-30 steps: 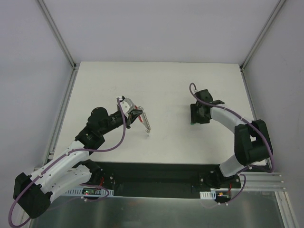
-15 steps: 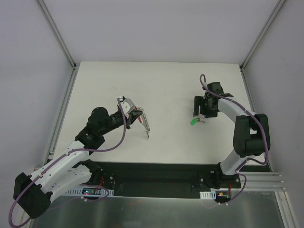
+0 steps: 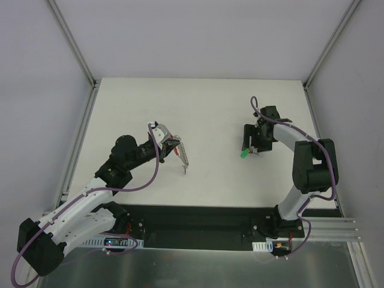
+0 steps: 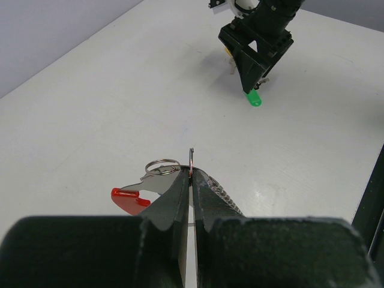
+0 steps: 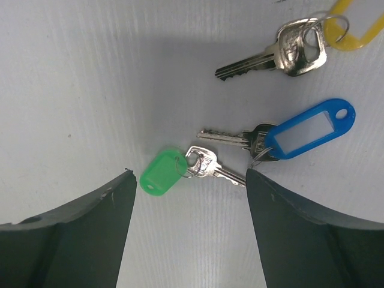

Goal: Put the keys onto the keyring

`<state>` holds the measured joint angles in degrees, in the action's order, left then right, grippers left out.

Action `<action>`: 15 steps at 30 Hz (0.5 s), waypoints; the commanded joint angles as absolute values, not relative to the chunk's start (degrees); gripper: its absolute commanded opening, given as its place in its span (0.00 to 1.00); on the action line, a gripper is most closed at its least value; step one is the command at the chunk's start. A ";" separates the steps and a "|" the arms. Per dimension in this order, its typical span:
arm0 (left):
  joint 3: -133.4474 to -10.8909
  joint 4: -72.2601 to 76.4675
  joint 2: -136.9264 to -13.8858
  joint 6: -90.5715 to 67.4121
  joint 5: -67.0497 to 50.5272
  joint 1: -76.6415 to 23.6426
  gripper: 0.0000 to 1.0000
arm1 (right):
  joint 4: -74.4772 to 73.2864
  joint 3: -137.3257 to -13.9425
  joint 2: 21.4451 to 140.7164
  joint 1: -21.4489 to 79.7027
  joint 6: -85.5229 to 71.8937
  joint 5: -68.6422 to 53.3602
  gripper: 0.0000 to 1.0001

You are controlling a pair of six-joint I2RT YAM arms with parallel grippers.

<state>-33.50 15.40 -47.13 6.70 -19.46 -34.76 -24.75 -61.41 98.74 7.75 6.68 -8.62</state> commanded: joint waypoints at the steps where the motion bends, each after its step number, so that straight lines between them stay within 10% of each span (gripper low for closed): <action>1: -35.59 17.93 -46.67 6.68 -21.36 -34.19 0.00 | -25.75 -60.47 97.91 7.56 6.33 -10.46 0.75; 15: -35.60 17.93 -46.58 6.59 -21.88 -34.10 0.00 | -25.66 -58.45 97.21 14.15 4.40 -11.07 0.61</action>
<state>-33.50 15.27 -47.13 6.70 -20.53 -34.76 -23.90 -59.55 98.37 10.81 6.68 -7.73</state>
